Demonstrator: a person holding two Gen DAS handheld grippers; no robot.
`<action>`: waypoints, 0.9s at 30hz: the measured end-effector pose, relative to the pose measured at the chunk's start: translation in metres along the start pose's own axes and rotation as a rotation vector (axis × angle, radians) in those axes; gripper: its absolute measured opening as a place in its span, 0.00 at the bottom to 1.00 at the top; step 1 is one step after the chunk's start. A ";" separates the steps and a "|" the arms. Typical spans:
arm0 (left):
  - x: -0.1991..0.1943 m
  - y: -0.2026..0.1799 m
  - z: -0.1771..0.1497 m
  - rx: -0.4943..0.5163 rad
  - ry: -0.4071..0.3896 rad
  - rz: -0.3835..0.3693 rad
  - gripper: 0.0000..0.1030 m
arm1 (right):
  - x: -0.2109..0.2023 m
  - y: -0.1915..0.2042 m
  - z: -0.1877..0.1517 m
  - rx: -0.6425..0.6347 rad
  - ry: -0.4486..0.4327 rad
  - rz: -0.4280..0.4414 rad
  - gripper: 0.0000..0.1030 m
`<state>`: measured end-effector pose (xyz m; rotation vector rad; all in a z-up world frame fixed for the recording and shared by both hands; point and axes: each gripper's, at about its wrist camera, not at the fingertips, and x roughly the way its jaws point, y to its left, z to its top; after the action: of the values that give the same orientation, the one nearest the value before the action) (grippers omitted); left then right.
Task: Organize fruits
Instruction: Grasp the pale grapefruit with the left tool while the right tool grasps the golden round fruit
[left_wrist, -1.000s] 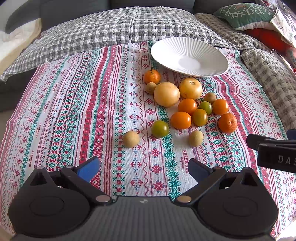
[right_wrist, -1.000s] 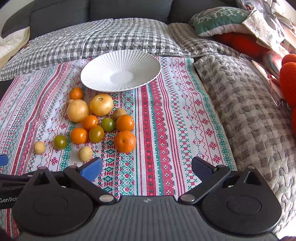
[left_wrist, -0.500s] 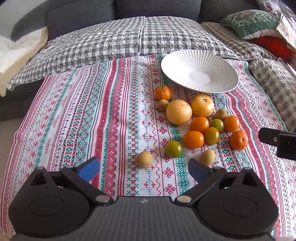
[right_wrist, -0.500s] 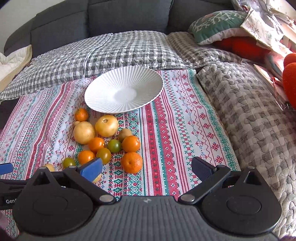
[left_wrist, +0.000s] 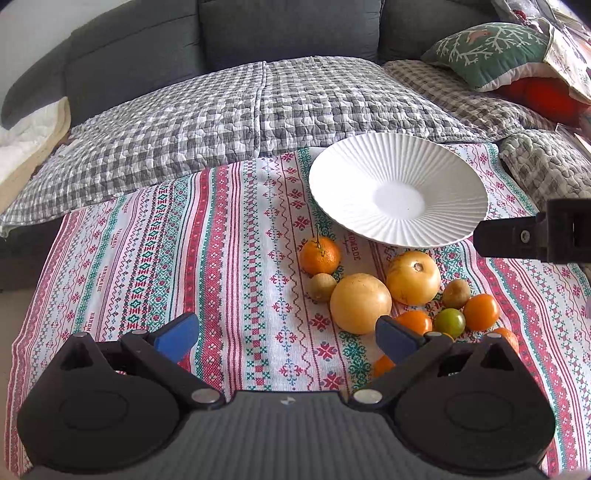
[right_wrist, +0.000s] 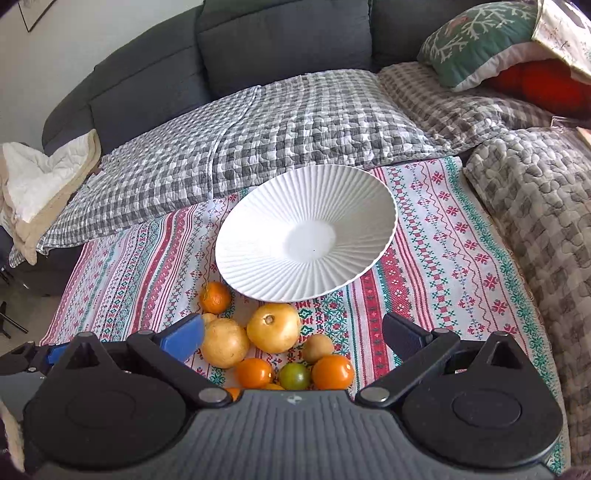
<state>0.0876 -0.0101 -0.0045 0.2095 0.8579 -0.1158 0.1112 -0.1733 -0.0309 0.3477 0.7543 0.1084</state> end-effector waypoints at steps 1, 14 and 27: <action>0.005 0.000 -0.001 0.003 -0.010 -0.009 0.94 | 0.005 -0.002 0.002 0.018 0.004 0.017 0.99; 0.046 0.006 -0.016 -0.058 -0.012 -0.215 0.81 | 0.064 -0.016 -0.008 0.045 0.057 0.130 0.70; 0.054 0.007 -0.017 -0.124 -0.055 -0.365 0.60 | 0.081 -0.014 -0.012 0.066 0.062 0.157 0.54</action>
<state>0.1114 -0.0007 -0.0554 -0.0687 0.8387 -0.4063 0.1613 -0.1659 -0.0964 0.4681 0.7930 0.2430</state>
